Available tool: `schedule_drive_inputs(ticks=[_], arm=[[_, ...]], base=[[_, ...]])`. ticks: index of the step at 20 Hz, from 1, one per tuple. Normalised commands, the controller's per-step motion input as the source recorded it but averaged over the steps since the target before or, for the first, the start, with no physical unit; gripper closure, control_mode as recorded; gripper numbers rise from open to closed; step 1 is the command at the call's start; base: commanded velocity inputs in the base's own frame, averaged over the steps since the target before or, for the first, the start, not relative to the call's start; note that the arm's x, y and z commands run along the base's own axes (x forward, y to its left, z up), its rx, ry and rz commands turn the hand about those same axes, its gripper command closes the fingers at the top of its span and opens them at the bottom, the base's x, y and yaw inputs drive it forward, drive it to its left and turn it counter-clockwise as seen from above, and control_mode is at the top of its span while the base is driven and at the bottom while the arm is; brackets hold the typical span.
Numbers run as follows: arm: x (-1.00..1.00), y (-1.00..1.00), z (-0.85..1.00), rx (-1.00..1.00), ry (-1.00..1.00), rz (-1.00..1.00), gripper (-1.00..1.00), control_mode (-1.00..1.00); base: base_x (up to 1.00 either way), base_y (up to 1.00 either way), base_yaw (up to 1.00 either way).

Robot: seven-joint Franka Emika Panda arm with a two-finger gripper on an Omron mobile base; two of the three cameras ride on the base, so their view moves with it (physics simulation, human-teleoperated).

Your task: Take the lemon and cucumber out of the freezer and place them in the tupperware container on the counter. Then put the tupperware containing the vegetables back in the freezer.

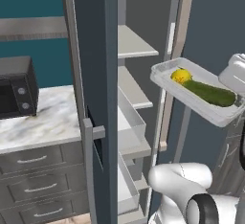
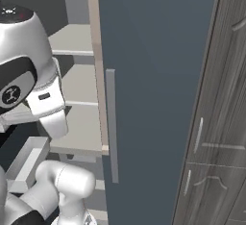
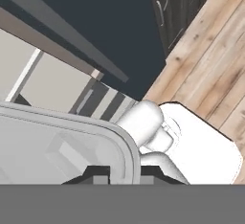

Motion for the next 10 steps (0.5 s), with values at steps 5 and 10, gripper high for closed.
schedule_drive_inputs(ticks=[5, 10], arm=[[0.72, 0.44, 0.1, 0.0, -0.06, -0.14, 1.0, -1.0], [0.93, 0.18, 0.09, 0.0, -0.09, -0.11, 1.0, -1.0]], base=[[0.0, 0.0, 0.0], [0.0, 0.0, 0.0]])
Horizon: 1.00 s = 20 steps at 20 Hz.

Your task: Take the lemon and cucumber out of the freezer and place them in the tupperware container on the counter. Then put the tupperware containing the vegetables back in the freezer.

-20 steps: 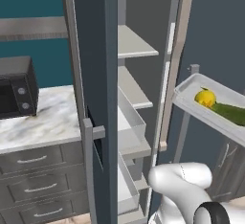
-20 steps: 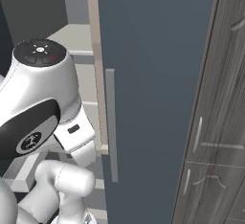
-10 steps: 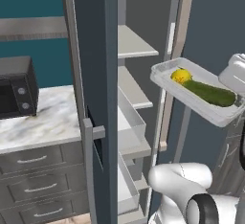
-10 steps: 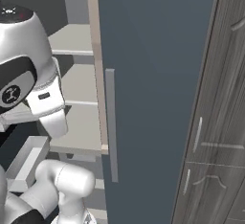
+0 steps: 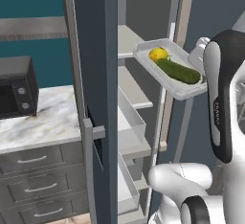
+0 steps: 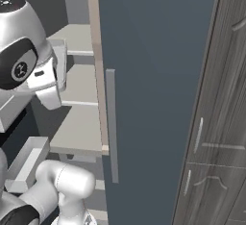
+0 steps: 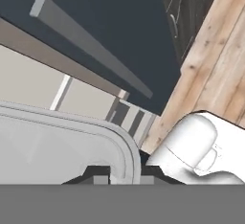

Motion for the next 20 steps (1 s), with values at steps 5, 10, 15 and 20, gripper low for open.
schedule_drive_inputs(ticks=[5, 10, 15, 20], arm=[[0.81, 0.37, 0.02, 0.0, -0.05, -0.06, 1.0, -1.0], [0.87, 0.42, 0.02, 0.0, -0.04, -0.05, 1.0, -1.0], [1.0, 0.32, 0.01, 0.0, 0.0, -0.06, 1.0, -1.0], [1.0, 0.23, 0.01, 0.0, 0.0, -0.05, 1.0, -1.0]], base=[[0.0, 0.0, 0.0], [0.0, 0.0, 0.0], [0.0, 0.0, 0.0], [0.0, 0.0, 0.0]])
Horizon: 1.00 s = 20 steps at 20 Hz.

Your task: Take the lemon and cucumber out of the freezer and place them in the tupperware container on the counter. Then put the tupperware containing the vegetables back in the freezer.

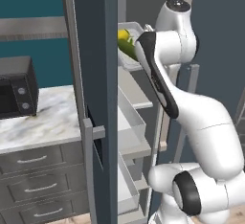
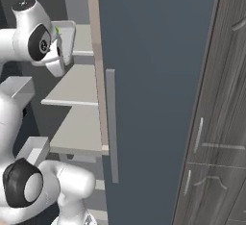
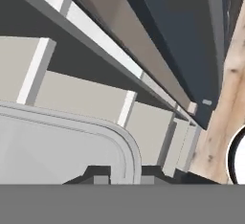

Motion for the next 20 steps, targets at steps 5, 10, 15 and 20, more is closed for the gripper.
schedule_drive_inputs(ticks=[5, 10, 15, 20], arm=[[1.0, 0.01, 0.09, 0.01, 0.02, -0.02, 1.0, -1.0], [1.0, 0.01, 0.06, 0.0, 0.02, -0.02, 1.0, -1.0], [0.95, 0.08, 0.06, 0.0, 0.0, -0.03, 1.0, -1.0], [0.8, 0.18, 0.0, 0.0, 0.0, -0.05, 1.0, -1.0]], base=[[0.0, 0.0, 0.0], [0.0, 0.0, 0.0], [0.0, 0.0, 0.0], [0.0, 0.0, 0.0]])
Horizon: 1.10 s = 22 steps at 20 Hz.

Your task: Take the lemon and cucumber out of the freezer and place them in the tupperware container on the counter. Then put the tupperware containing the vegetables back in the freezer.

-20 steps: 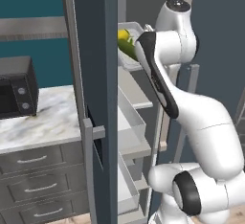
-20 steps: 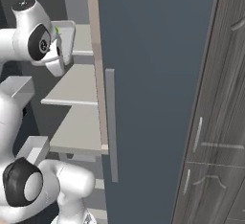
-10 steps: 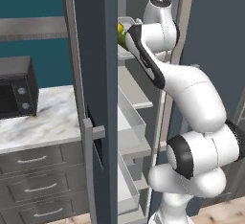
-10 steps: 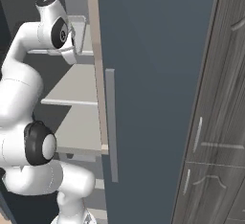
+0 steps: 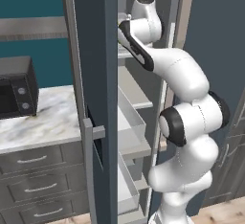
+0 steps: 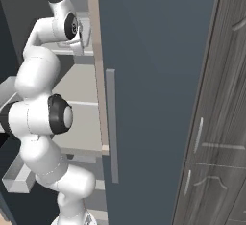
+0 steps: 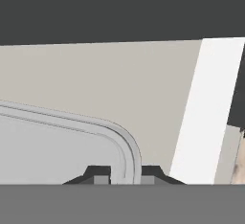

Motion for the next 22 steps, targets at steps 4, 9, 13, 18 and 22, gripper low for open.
schedule_drive_inputs(ticks=[4, 9, 13, 18, 22], arm=[[0.68, 0.09, 0.0, 0.0, 0.01, -0.05, 1.0, -1.0], [0.66, 0.0, -0.05, 0.0, 0.0, -0.02, 1.0, -1.0], [0.56, 0.0, -0.16, 0.0, 0.01, 0.0, 1.0, -1.0], [0.09, 0.0, -0.15, 0.0, 0.0, 0.0, -1.0, -1.0], [-0.11, -0.08, 0.0, 0.0, -0.04, 0.0, -1.0, -1.0]], base=[[0.0, 0.0, 0.0], [0.0, 0.0, 0.0], [0.0, 0.0, 0.0], [0.0, 0.0, 0.0], [0.0, 0.0, 0.0]])
